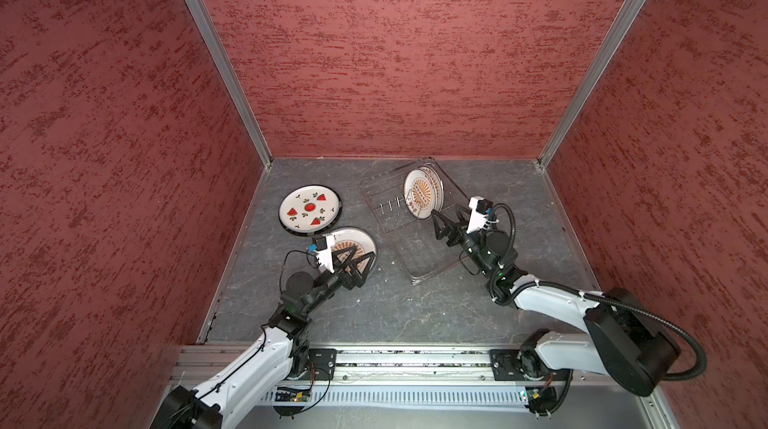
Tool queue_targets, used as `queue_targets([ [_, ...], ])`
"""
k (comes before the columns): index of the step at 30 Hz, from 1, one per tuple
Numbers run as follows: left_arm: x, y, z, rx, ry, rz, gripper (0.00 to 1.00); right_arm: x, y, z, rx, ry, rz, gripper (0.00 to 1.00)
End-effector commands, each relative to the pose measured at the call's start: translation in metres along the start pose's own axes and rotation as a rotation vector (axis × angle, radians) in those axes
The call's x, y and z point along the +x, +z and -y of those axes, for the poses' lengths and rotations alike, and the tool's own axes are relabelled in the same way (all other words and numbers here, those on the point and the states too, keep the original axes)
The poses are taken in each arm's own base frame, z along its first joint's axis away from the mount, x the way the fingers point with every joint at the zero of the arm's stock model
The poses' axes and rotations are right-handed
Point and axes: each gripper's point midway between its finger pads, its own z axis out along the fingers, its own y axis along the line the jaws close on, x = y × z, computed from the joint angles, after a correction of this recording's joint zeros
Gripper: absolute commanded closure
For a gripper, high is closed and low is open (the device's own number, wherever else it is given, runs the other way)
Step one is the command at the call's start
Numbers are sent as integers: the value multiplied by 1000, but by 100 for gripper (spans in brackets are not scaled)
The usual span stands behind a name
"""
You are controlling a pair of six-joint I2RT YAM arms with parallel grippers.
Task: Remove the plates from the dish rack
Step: 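Draw the left gripper back while the right reaches to the rack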
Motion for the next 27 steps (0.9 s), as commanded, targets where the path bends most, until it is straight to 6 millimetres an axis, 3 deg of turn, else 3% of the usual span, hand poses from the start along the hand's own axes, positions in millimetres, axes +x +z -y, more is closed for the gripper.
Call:
queue_targets([
  [1,-7,3,16,77,39,17,1,-14,11,-1,12,-28,37,8],
  [7,-1,10,7,15,-43,-50,1,-10,39,4,80,-129,-50,31],
  [13,-2,6,13,23,-27,-39,1,-11,57,14,149,-224,-100,56],
  [16,-3,3,12,5,-31,-39,1,1,73,28,194,-245,-184,61],
  [20,-3,0,20,41,-29,-30,1,-1,83,37,230,-246,-199,63],
  [27,-2,1,16,20,-30,-31,0,1,100,56,289,-251,-250,63],
])
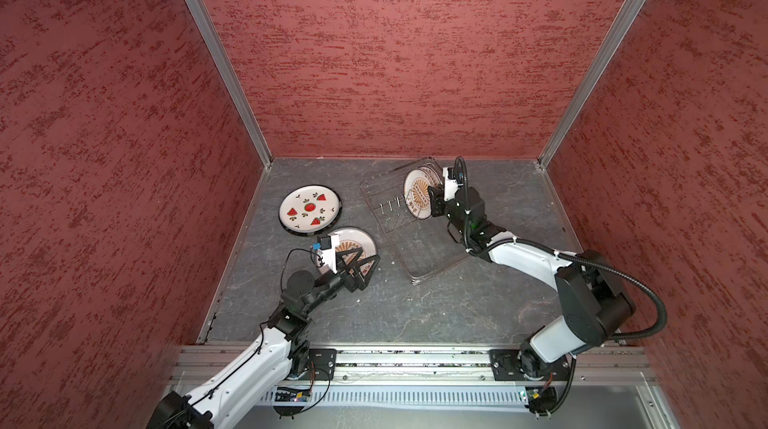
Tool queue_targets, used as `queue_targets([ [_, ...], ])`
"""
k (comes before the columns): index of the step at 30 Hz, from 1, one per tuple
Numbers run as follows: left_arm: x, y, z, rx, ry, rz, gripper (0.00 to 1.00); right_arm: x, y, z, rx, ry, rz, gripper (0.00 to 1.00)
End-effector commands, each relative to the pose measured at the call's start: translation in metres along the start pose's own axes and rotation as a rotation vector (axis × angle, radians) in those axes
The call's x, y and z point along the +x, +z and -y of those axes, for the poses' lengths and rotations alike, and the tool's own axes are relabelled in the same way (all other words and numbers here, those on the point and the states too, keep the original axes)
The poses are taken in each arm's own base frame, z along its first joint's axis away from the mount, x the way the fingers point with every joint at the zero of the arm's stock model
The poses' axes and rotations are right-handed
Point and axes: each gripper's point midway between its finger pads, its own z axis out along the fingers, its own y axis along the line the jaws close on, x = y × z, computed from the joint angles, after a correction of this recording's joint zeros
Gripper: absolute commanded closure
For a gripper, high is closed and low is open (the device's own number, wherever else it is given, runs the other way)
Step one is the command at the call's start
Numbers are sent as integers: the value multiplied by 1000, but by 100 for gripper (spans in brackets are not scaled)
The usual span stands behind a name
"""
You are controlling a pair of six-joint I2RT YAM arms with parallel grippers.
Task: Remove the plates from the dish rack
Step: 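Draw the left gripper back while the right reaches to the rack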
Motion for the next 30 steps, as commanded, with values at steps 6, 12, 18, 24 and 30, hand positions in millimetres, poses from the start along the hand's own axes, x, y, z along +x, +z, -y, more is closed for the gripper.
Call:
queue_targets([
  [6,-4,3,-4,-28,7,12,1,8,21,14,33,2,-71,66],
  [12,-4,4,-6,-41,9,16,1,15,33,18,60,-7,-100,67],
  [18,-4,5,-10,-60,8,17,1,26,49,17,62,-13,-141,68],
  [24,-4,5,-12,-71,7,18,1,35,60,12,48,-11,-172,73],
  [30,-5,5,-13,-79,7,22,0,39,62,10,70,-27,-179,78],
])
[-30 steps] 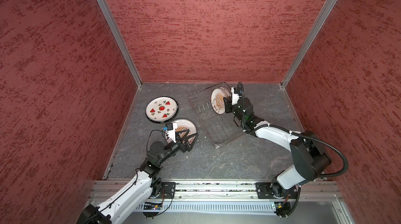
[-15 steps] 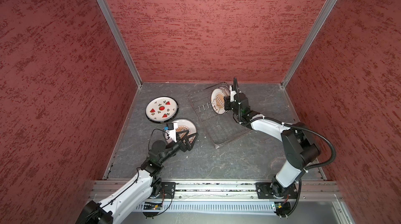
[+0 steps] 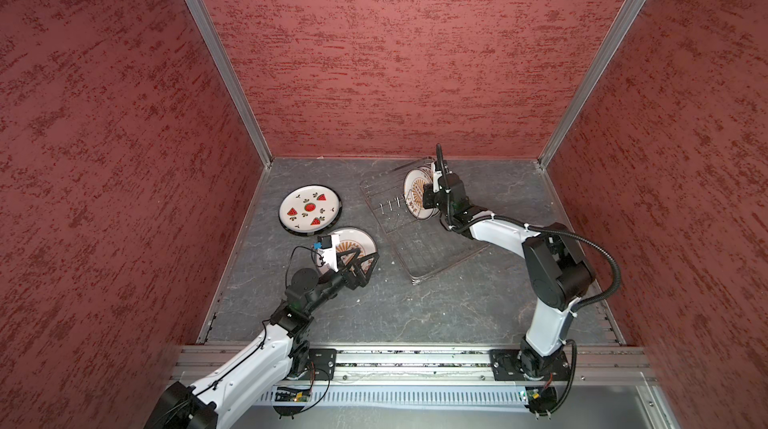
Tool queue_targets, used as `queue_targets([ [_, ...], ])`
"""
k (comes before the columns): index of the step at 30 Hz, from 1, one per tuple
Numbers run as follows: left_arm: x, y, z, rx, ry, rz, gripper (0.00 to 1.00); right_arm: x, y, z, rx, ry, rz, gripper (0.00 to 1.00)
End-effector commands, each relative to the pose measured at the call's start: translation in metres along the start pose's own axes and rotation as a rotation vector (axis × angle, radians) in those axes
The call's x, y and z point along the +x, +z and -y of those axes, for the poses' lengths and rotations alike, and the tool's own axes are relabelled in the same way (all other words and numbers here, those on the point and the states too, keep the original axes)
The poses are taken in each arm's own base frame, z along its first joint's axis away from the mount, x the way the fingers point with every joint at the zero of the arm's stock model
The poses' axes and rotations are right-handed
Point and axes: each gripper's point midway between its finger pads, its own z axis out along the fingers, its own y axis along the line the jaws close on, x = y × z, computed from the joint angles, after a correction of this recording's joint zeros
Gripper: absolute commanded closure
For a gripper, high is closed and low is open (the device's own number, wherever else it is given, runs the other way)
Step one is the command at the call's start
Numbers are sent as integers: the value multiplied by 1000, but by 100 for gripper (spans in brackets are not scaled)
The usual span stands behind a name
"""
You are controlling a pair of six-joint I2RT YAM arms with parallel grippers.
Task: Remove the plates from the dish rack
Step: 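Draw the left gripper back while the right reaches to the rack, then close the right gripper on the rim of the next sunburst plate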
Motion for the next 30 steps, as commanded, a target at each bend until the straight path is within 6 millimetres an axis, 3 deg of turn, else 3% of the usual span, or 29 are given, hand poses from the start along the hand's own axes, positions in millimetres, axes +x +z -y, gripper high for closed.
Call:
queue_targets([
  [1,-8,1,6,6,22,20,1,-3,2,-4,8,-9,0,79],
  [14,-9,2,4,-1,21,24,1,-1,5,-16,130,-81,13,85],
  [30,-10,1,3,-8,22,30,1,-52,-27,-41,160,-157,159,90],
])
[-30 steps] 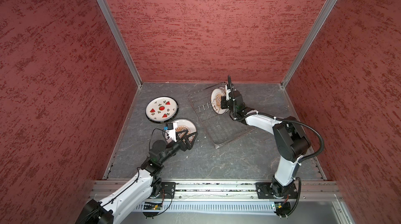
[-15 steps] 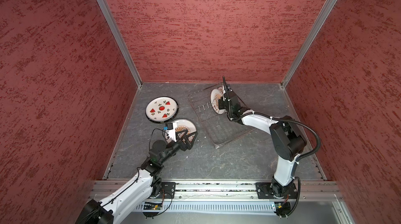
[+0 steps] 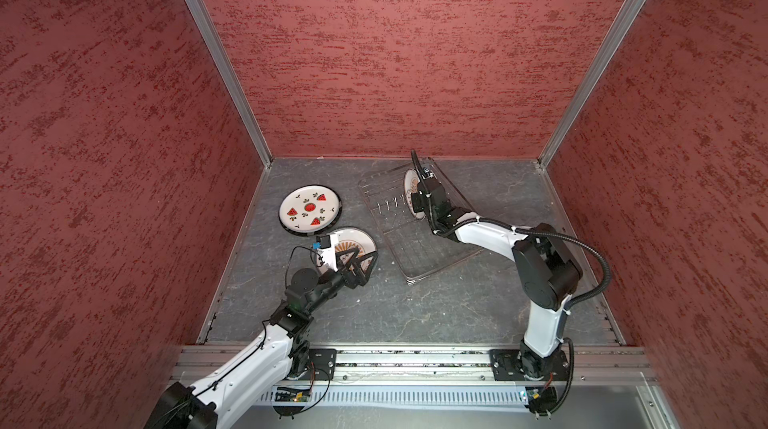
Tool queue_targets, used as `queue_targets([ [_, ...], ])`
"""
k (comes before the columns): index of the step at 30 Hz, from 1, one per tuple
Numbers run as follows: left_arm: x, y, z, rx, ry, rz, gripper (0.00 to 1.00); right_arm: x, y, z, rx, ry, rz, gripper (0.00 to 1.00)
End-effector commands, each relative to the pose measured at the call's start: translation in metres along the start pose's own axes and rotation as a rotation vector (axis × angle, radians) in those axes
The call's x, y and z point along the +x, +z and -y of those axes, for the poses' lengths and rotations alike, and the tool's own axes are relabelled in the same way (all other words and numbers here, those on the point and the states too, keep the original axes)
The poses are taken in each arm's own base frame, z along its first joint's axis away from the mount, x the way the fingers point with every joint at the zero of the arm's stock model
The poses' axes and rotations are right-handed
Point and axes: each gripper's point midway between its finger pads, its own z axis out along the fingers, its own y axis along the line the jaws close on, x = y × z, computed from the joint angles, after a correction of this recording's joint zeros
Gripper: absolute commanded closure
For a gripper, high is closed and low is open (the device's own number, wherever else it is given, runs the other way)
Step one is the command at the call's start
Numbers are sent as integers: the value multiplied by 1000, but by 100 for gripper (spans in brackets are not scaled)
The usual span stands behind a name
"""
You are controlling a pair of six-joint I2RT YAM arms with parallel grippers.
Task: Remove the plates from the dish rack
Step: 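Close the right gripper on the rim of the next sunburst plate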
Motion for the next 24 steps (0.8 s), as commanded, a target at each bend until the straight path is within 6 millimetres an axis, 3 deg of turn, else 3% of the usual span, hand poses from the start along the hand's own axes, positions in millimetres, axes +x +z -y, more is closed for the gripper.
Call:
queue_targets([
  [1,-7,1,6,10,21,15,1,-57,-24,2,2,35,147,90],
  [13,-7,3,-2,-29,32,24,1,-82,-77,11,-19,21,280,91],
  [24,-3,8,-3,-20,16,11,1,-85,-134,23,-119,97,397,91],
])
